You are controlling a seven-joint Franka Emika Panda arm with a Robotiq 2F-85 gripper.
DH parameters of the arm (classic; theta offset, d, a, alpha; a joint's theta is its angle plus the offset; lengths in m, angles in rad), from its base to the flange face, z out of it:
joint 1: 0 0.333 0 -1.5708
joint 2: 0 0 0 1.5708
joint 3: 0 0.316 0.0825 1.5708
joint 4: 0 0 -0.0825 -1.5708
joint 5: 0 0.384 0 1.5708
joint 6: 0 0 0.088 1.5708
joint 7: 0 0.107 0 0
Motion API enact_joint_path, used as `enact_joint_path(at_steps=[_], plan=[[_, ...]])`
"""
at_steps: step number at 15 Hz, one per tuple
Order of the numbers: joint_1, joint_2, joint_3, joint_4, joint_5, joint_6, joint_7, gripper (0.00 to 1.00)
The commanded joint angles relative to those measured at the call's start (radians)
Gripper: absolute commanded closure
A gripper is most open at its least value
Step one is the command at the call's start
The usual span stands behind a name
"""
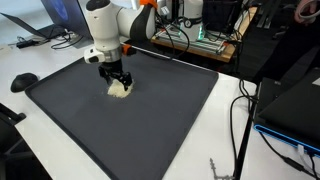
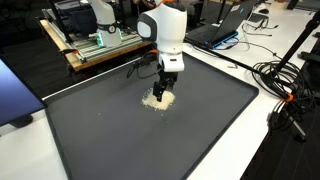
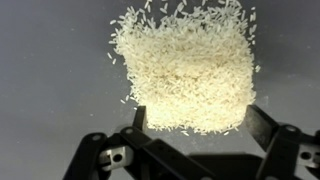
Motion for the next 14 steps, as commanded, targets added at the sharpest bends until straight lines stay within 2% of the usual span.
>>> enact_joint_path(at_steps=[1, 12, 13, 14], plan=[[-0.026, 0.014, 0.016, -0.003, 0.039, 0.02, -0.057, 0.0], [-0.055, 0.041, 0.035, 0.021, 0.058, -0.007, -0.132, 0.0], [-0.057, 0.043, 0.036, 0.024, 0.059, -0.013, -0.14, 0.11], [-0.061, 0.043, 0.041, 0.027, 0.062, -0.018, -0.15, 0.26]])
